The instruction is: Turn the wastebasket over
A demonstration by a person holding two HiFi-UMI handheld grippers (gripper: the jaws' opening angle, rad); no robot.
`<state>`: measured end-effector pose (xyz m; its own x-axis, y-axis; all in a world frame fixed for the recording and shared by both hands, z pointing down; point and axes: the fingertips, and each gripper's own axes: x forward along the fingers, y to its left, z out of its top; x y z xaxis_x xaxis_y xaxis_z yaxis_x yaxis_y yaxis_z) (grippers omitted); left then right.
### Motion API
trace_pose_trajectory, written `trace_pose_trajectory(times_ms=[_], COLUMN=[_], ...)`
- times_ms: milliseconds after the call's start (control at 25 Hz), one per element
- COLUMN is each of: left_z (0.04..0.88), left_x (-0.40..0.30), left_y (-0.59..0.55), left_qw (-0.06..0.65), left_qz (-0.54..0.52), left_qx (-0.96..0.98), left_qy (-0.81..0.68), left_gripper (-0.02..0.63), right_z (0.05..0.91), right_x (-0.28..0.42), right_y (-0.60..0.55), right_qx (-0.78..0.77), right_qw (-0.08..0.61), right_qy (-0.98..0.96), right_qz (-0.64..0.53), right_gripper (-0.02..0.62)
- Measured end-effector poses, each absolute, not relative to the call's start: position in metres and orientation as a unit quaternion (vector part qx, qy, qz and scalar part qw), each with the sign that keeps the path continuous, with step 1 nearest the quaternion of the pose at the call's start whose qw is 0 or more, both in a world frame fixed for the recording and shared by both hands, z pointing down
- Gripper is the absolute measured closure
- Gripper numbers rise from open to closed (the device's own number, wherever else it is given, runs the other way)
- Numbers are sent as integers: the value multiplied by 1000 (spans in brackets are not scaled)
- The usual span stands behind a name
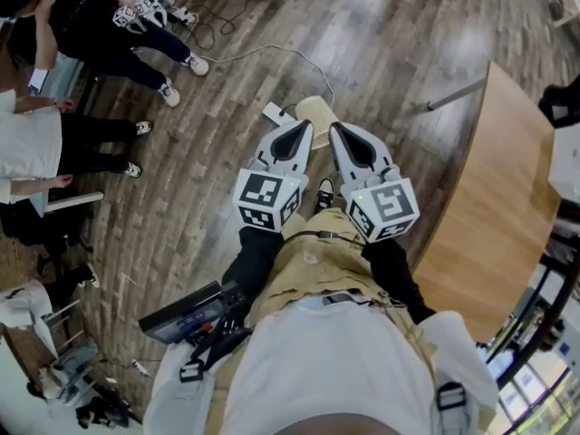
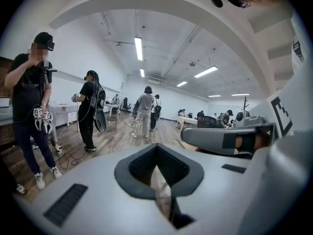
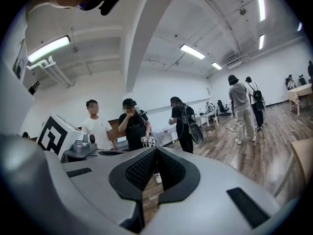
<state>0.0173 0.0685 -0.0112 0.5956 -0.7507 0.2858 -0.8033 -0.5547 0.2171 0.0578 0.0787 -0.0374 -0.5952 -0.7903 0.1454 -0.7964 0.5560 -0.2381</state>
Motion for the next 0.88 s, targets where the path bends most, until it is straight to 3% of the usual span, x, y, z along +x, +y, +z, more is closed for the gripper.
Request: trace_pose_trajectory(times_ms=[360, 880], left_z=[19, 161], left_x=[40, -19], left_y=[49, 1], left_qw=[188, 288], left_qz=[108, 164], left_qx=[870, 831], left_qy=[-443, -447], left_gripper=[607, 606], right_z=[-5, 131], right_x=[84, 63], right_y=[56, 9], right_qx=[442, 440], right_qw=[28, 132], right_qy=[-879, -843], right_qz=[174, 279], right_gripper=[575, 575])
